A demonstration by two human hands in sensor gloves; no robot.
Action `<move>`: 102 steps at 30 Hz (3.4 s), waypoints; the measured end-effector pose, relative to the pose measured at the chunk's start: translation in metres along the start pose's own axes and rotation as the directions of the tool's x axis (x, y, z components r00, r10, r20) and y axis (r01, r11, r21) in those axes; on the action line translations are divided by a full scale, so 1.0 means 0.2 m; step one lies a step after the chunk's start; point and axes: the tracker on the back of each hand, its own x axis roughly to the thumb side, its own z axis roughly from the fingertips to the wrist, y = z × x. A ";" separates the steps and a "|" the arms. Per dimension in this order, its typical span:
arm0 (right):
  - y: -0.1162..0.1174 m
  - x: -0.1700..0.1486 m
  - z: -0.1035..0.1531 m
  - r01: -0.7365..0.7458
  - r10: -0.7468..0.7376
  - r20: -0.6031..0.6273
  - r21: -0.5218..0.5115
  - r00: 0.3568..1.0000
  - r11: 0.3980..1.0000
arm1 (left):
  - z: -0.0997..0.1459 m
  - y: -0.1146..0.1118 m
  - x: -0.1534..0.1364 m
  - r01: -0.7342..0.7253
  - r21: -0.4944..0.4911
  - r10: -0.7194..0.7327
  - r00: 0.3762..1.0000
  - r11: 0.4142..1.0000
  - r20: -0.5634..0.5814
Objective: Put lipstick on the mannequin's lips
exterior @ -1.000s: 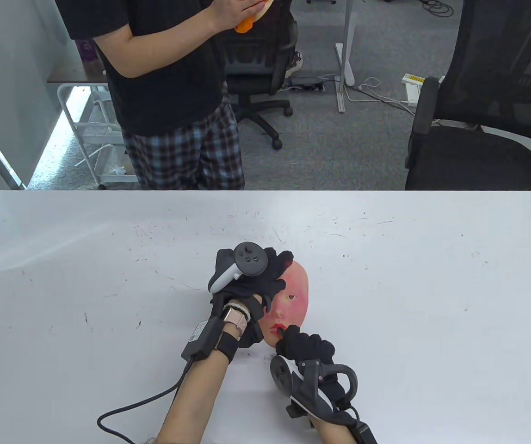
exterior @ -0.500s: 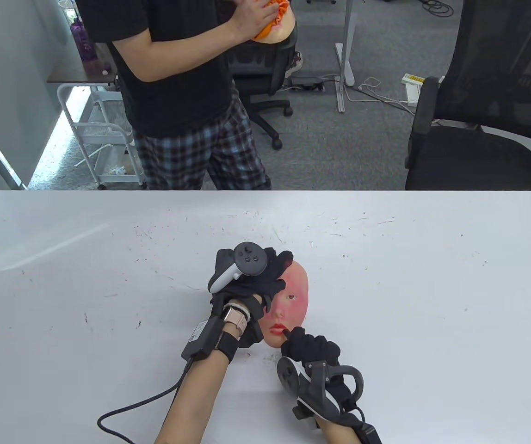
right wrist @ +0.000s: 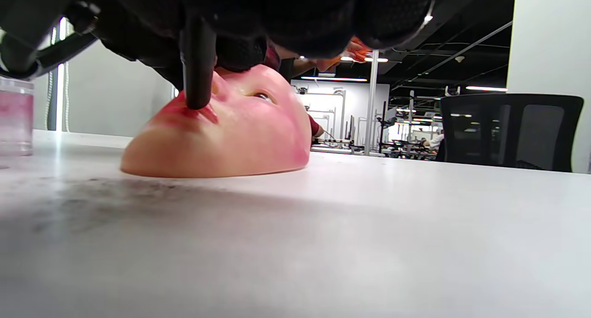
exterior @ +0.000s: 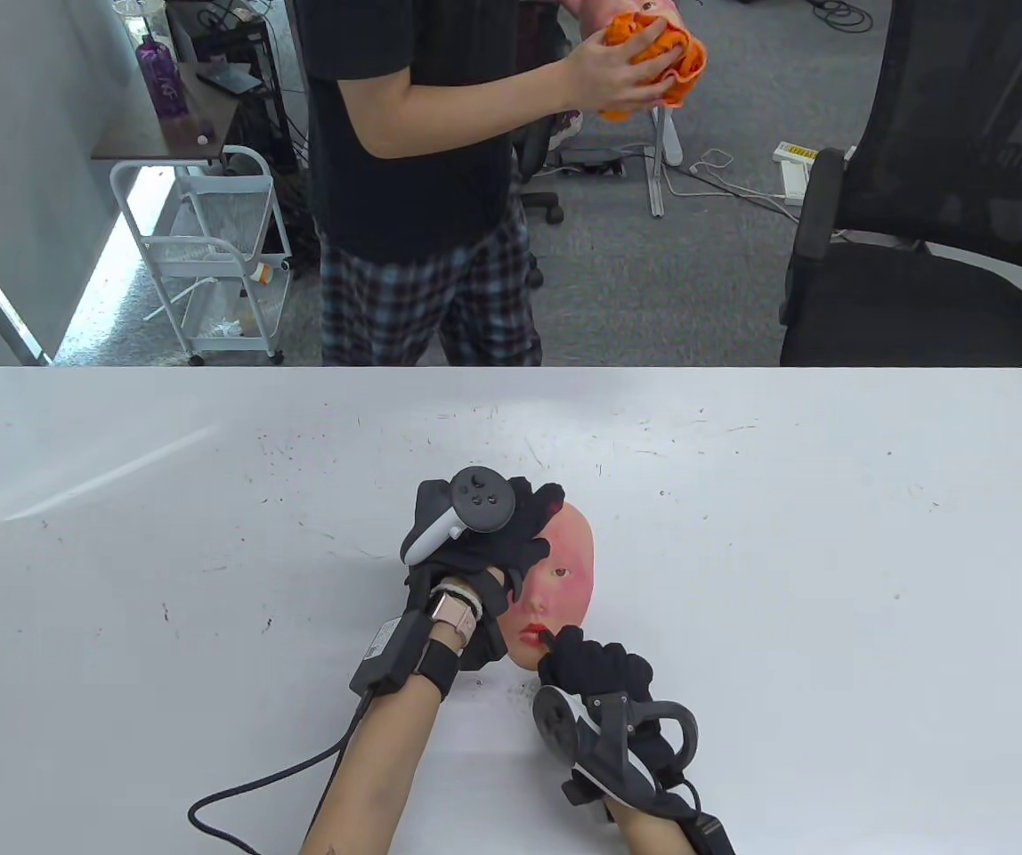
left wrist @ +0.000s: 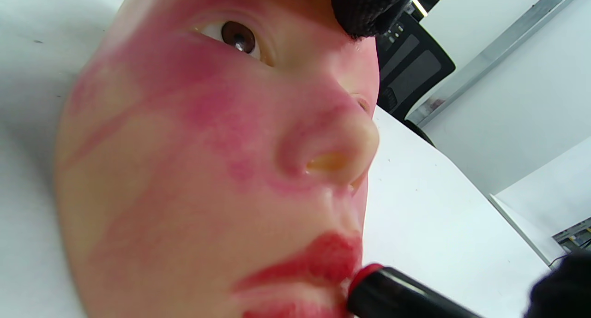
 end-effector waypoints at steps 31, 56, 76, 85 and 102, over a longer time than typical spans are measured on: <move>0.01 -0.05 0.00 0.047 -0.044 -0.061 0.037 0.997 0.998 | 0.00 0.00 0.00 0.002 -0.003 -0.002 1.000 1.000 -0.001; 0.05 -0.23 -0.04 0.472 -0.426 -0.258 0.153 0.867 0.868 | 0.00 0.00 0.00 0.006 -0.003 -0.006 1.000 1.000 -0.003; 0.01 -0.10 -0.02 0.228 -0.216 -0.123 0.089 0.969 0.970 | 0.00 0.00 0.00 0.005 -0.004 -0.005 1.000 1.000 -0.002; 0.01 -0.06 -0.01 0.203 -0.197 -0.070 0.102 0.978 0.974 | 0.00 0.00 0.00 0.001 -0.005 -0.001 1.000 1.000 -0.002; 0.01 0.04 -0.03 0.055 -0.055 0.000 0.083 0.998 0.995 | 0.00 0.00 0.00 0.006 -0.006 -0.006 1.000 1.000 0.000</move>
